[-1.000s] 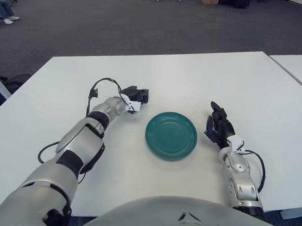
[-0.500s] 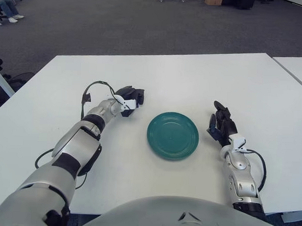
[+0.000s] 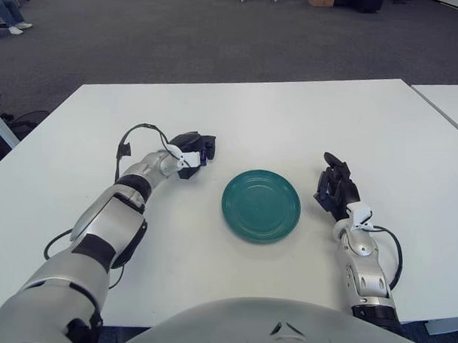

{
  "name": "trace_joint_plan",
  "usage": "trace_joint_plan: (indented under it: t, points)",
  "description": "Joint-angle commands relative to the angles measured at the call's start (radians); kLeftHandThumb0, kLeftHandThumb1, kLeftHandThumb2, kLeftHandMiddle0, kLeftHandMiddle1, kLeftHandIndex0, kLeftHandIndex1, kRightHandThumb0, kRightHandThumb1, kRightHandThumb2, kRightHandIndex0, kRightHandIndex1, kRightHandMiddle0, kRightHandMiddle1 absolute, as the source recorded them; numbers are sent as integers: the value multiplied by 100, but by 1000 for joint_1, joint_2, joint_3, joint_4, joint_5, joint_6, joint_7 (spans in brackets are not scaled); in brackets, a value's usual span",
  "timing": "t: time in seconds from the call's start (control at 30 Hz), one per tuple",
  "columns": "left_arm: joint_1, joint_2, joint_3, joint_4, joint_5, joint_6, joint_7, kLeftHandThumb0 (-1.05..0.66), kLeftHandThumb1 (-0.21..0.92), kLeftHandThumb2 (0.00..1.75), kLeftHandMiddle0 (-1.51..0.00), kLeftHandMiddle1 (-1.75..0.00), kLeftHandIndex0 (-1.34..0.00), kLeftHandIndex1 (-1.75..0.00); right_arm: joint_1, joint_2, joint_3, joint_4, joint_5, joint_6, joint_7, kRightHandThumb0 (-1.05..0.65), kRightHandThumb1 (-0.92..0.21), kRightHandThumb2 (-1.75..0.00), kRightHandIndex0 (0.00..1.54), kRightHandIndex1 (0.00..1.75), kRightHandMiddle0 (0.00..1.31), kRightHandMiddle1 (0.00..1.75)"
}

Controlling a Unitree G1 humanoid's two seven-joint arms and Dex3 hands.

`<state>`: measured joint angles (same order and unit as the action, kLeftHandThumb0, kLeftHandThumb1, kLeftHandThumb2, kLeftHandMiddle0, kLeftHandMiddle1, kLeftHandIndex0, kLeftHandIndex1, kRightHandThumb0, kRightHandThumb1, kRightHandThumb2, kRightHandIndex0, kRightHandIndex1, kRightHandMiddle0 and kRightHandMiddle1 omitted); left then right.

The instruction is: Put the gum into the plate.

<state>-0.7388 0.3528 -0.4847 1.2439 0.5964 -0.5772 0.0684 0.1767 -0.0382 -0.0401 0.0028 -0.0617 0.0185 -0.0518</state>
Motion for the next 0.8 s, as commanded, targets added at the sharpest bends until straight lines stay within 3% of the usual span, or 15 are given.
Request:
trace_joint_plan:
  t: [0.0,0.3,0.57,0.77]
  points:
    - [8,49,20,-39,-9,-44,23,0,11,154,-76,-170,-55,-175,30,5,0,54,3,53,0,-82,-92,-94,18,2,0,56]
    - [16,77,49,-104,-11,-93,60,0,14,153,-72,-174,-55,-174,28,1,6,59,-1,53,3,-82,-92,-93,17,1,0,57]
    - [32,83,85,-162,-43,-121,29,0,19,146,-67,-175,-52,-171,26,5,9,65,1,50,3,-80,-92,-93,18,1,0,58]
    - [55,86,112,-224,-79,-136,-7,0,16,150,-70,-175,-54,-173,23,2,13,72,1,52,8,-79,-92,-94,18,1,0,57]
